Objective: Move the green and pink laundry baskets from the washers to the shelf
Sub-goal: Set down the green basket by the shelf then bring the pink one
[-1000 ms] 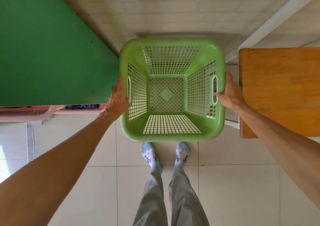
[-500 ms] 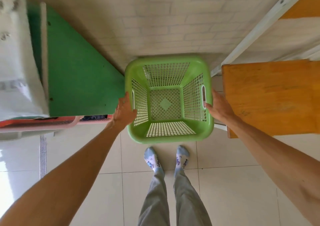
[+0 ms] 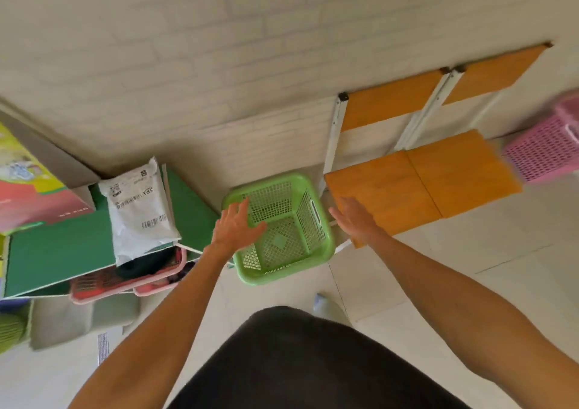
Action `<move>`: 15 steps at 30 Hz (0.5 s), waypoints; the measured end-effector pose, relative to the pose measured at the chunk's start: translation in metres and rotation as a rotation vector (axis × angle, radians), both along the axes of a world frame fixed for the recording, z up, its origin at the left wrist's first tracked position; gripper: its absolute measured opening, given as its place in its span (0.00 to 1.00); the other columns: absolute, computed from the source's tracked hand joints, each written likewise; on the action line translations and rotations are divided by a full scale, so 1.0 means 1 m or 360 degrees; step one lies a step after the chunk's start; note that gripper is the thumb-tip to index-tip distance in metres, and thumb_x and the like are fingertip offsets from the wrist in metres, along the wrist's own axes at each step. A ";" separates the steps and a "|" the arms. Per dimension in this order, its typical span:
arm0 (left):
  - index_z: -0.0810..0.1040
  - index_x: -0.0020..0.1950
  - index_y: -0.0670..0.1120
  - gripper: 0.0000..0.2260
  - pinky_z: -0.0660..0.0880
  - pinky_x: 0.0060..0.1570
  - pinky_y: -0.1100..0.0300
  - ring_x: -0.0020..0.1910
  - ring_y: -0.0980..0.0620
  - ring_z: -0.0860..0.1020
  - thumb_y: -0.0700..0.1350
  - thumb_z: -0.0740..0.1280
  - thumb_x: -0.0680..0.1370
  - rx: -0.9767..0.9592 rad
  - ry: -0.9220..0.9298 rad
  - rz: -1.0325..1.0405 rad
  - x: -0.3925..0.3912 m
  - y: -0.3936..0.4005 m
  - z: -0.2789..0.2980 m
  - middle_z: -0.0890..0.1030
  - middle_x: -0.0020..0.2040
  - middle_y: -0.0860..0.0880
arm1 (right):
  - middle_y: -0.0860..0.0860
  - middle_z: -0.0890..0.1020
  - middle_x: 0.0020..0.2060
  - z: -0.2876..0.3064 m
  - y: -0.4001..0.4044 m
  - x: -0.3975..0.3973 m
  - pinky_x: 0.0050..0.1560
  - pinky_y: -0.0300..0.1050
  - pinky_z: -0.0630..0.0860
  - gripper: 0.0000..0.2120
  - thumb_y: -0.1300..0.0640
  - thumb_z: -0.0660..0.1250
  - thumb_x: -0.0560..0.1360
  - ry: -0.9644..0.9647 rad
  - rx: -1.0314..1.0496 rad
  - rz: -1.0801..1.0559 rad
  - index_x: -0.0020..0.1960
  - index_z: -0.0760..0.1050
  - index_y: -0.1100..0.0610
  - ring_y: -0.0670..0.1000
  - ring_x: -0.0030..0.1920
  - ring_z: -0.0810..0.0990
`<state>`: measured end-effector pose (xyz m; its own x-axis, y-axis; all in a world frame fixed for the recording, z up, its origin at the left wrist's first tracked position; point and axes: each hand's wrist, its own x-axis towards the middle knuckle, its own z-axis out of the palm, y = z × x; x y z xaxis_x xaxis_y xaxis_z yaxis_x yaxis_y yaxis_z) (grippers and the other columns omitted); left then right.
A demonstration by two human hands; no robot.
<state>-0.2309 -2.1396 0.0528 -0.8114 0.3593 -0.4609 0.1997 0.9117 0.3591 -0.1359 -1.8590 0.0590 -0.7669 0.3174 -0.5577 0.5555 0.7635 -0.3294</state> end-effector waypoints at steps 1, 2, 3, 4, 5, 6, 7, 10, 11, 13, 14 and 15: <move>0.54 0.82 0.49 0.40 0.63 0.73 0.36 0.77 0.39 0.61 0.66 0.64 0.76 -0.0028 0.0024 -0.0048 -0.004 0.006 0.008 0.59 0.80 0.42 | 0.60 0.64 0.76 0.008 0.007 0.008 0.72 0.58 0.66 0.29 0.42 0.51 0.84 -0.0031 0.0033 -0.0026 0.78 0.60 0.59 0.61 0.75 0.65; 0.54 0.82 0.49 0.40 0.63 0.73 0.36 0.77 0.39 0.61 0.67 0.63 0.76 -0.0057 0.0051 -0.0102 -0.008 0.012 0.015 0.60 0.80 0.42 | 0.60 0.62 0.77 0.015 0.016 0.016 0.74 0.59 0.64 0.30 0.42 0.50 0.84 -0.0043 0.0052 -0.0076 0.79 0.59 0.59 0.61 0.76 0.63; 0.55 0.81 0.49 0.40 0.63 0.73 0.37 0.77 0.39 0.61 0.68 0.62 0.76 -0.0076 0.0080 -0.0160 -0.012 0.021 0.022 0.60 0.80 0.42 | 0.59 0.62 0.77 0.021 0.027 0.025 0.74 0.60 0.63 0.30 0.42 0.50 0.84 -0.0040 0.0063 -0.0134 0.80 0.58 0.59 0.60 0.77 0.62; 0.55 0.81 0.48 0.40 0.63 0.73 0.37 0.77 0.39 0.61 0.68 0.62 0.76 -0.0086 0.0110 -0.0222 -0.015 0.031 0.028 0.61 0.79 0.42 | 0.59 0.62 0.77 0.029 0.038 0.034 0.74 0.60 0.63 0.30 0.41 0.51 0.84 -0.0035 0.0074 -0.0193 0.80 0.58 0.58 0.60 0.77 0.62; 0.56 0.81 0.48 0.40 0.62 0.73 0.37 0.77 0.38 0.62 0.68 0.61 0.76 -0.0092 0.0139 -0.0291 -0.018 0.043 0.034 0.61 0.79 0.41 | 0.59 0.62 0.77 0.035 0.051 0.044 0.74 0.60 0.64 0.30 0.41 0.51 0.84 -0.0025 0.0085 -0.0257 0.79 0.59 0.58 0.61 0.77 0.62; 0.55 0.81 0.48 0.40 0.61 0.74 0.37 0.77 0.38 0.61 0.68 0.61 0.77 -0.0098 0.0162 -0.0363 -0.019 0.057 0.040 0.60 0.80 0.41 | 0.59 0.63 0.77 0.042 0.065 0.054 0.73 0.60 0.64 0.30 0.41 0.51 0.84 -0.0011 0.0106 -0.0326 0.79 0.60 0.58 0.61 0.76 0.63; 0.55 0.82 0.48 0.40 0.60 0.74 0.37 0.77 0.38 0.60 0.68 0.60 0.77 -0.0104 0.0175 -0.0424 -0.019 0.073 0.046 0.60 0.80 0.41 | 0.59 0.64 0.76 0.049 0.081 0.066 0.73 0.60 0.65 0.30 0.41 0.51 0.84 0.0000 0.0129 -0.0394 0.79 0.60 0.58 0.61 0.76 0.63; 0.53 0.82 0.49 0.39 0.59 0.74 0.38 0.78 0.39 0.58 0.68 0.59 0.78 -0.0109 0.0214 -0.0597 -0.012 0.134 0.062 0.58 0.81 0.42 | 0.59 0.66 0.75 0.069 0.134 0.109 0.72 0.59 0.66 0.29 0.42 0.52 0.84 0.0030 0.0211 -0.0569 0.78 0.62 0.59 0.61 0.75 0.66; 0.53 0.82 0.49 0.39 0.59 0.73 0.38 0.78 0.40 0.58 0.67 0.59 0.78 -0.0100 0.0233 -0.0655 -0.007 0.157 0.067 0.58 0.81 0.43 | 0.59 0.66 0.75 0.075 0.152 0.126 0.71 0.59 0.67 0.28 0.42 0.52 0.84 0.0034 0.0233 -0.0643 0.77 0.63 0.58 0.61 0.74 0.66; 0.54 0.82 0.49 0.38 0.60 0.73 0.40 0.78 0.40 0.59 0.67 0.60 0.78 -0.0070 0.0264 -0.0757 0.006 0.206 0.077 0.58 0.80 0.43 | 0.58 0.66 0.74 0.085 0.189 0.161 0.70 0.60 0.67 0.28 0.42 0.52 0.84 0.0039 0.0275 -0.0790 0.77 0.63 0.57 0.61 0.73 0.67; 0.54 0.82 0.49 0.38 0.60 0.73 0.40 0.78 0.41 0.59 0.67 0.60 0.78 -0.0059 0.0277 -0.0799 0.013 0.232 0.082 0.59 0.80 0.44 | 0.58 0.66 0.75 0.089 0.207 0.179 0.70 0.61 0.66 0.28 0.42 0.52 0.84 0.0038 0.0297 -0.0858 0.78 0.63 0.57 0.61 0.73 0.67; 0.55 0.81 0.49 0.38 0.61 0.73 0.41 0.78 0.41 0.60 0.67 0.60 0.77 -0.0049 0.0293 -0.0834 0.021 0.257 0.086 0.59 0.80 0.44 | 0.58 0.66 0.75 0.093 0.224 0.196 0.71 0.61 0.65 0.28 0.42 0.52 0.84 0.0035 0.0315 -0.0910 0.78 0.62 0.56 0.61 0.74 0.66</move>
<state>-0.2098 -1.8825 0.1385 -0.5961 0.7251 -0.3448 0.6861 0.6831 0.2502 0.0605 -1.6346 0.1520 -0.4546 0.7790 -0.4319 0.8907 0.3937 -0.2275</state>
